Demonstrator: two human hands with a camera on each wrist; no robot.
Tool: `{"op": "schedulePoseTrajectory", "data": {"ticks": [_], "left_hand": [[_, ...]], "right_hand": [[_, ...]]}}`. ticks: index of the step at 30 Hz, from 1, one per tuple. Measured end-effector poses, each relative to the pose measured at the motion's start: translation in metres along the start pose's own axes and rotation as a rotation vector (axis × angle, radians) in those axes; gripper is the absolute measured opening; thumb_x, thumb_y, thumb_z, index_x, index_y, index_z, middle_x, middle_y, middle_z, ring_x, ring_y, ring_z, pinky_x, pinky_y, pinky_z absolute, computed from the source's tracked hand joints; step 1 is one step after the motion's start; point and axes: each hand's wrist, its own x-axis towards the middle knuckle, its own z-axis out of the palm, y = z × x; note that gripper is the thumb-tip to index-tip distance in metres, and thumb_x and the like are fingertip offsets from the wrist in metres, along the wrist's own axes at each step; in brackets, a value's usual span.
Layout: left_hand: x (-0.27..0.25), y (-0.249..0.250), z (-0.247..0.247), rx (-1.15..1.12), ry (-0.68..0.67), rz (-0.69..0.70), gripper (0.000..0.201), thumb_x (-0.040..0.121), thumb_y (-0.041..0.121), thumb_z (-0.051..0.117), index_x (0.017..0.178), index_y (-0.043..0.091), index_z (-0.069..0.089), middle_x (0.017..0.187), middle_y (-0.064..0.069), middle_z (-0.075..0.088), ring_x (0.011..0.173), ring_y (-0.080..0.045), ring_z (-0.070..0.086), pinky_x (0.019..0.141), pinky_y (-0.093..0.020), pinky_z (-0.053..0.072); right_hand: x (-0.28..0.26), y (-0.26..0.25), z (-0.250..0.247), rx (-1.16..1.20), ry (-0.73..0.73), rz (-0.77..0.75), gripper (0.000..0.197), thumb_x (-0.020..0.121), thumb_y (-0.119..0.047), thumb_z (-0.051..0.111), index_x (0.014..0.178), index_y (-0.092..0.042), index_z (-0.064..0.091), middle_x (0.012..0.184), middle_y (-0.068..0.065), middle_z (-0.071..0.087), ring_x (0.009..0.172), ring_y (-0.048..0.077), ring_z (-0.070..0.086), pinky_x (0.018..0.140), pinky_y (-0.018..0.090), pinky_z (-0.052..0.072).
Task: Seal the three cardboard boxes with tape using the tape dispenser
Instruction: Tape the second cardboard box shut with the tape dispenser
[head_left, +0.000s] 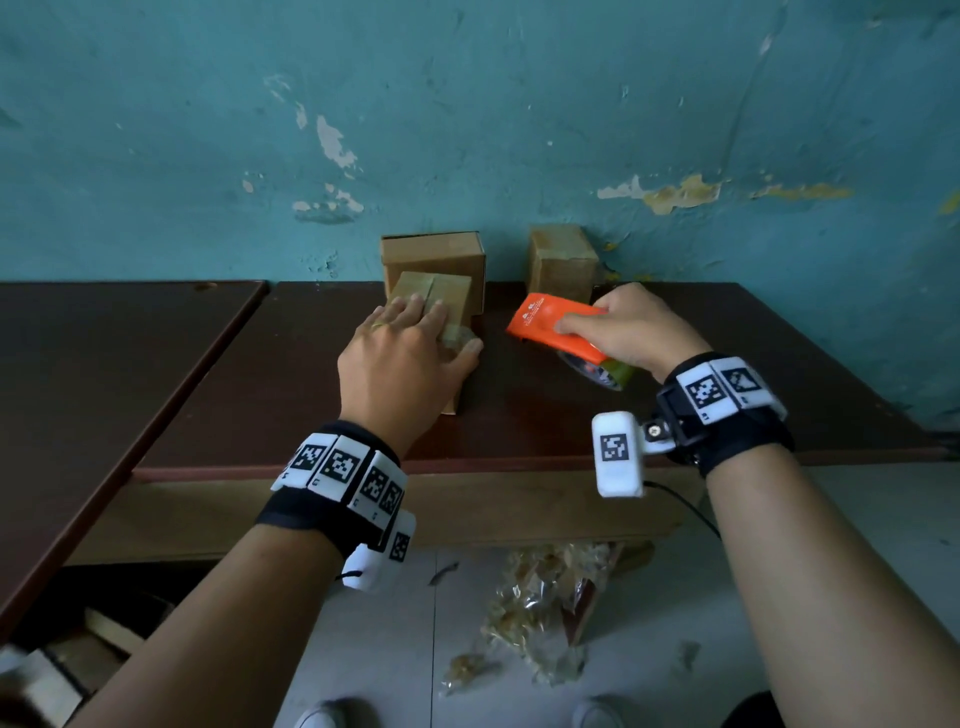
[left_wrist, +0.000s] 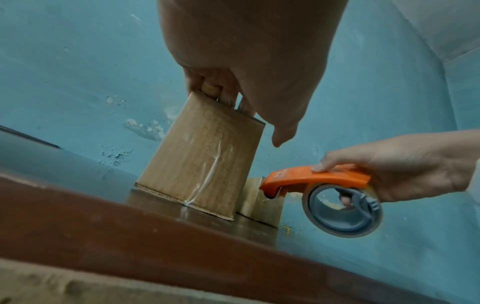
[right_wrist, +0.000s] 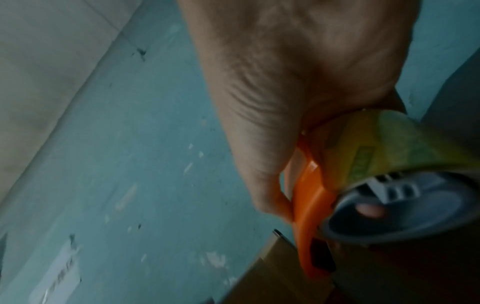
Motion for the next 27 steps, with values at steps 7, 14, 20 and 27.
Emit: {"op": "schedulePoseTrajectory", "data": {"ticks": [7, 14, 20, 27], "left_hand": [[0.000, 0.006, -0.001, 0.030, 0.005, -0.011, 0.062, 0.098, 0.061, 0.049, 0.128, 0.013, 0.073, 0.130, -0.010, 0.072, 0.125, -0.029, 0.065, 0.108, -0.046, 0.050], [0.001, 0.005, 0.001, 0.055, 0.001, -0.019, 0.063, 0.098, 0.062, 0.046, 0.129, 0.014, 0.073, 0.133, -0.010, 0.071, 0.130, -0.027, 0.063, 0.111, -0.044, 0.046], [-0.002, 0.011, -0.001, 0.063, 0.027, -0.037, 0.063, 0.092, 0.057, 0.049, 0.128, 0.011, 0.074, 0.137, -0.013, 0.070, 0.133, -0.029, 0.063, 0.113, -0.045, 0.046], [-0.002, 0.014, -0.003, 0.084, 0.013, -0.049, 0.066, 0.094, 0.059, 0.045, 0.133, 0.012, 0.072, 0.143, -0.015, 0.066, 0.138, -0.030, 0.060, 0.117, -0.043, 0.042]], "right_hand": [[0.006, 0.006, 0.038, -0.356, 0.187, -0.085, 0.042, 0.088, -0.058, 0.074, 0.084, -0.018, 0.061, 0.091, 0.008, 0.067, 0.091, 0.036, 0.067, 0.081, 0.043, 0.052], [0.007, 0.011, 0.056, -0.374, 0.116, 0.002, 0.047, 0.085, -0.058, 0.077, 0.109, -0.018, 0.071, 0.101, 0.007, 0.070, 0.096, 0.034, 0.069, 0.090, 0.050, 0.057], [-0.003, -0.005, 0.051, -0.476, 0.278, -0.051, 0.057, 0.089, -0.060, 0.072, 0.121, -0.013, 0.065, 0.124, 0.010, 0.060, 0.119, 0.034, 0.058, 0.098, 0.054, 0.047], [-0.007, -0.026, 0.047, 0.092, 0.160, -0.284, 0.033, 0.101, -0.049, 0.063, 0.097, -0.018, 0.073, 0.095, -0.004, 0.073, 0.094, 0.015, 0.070, 0.085, 0.038, 0.056]]}}
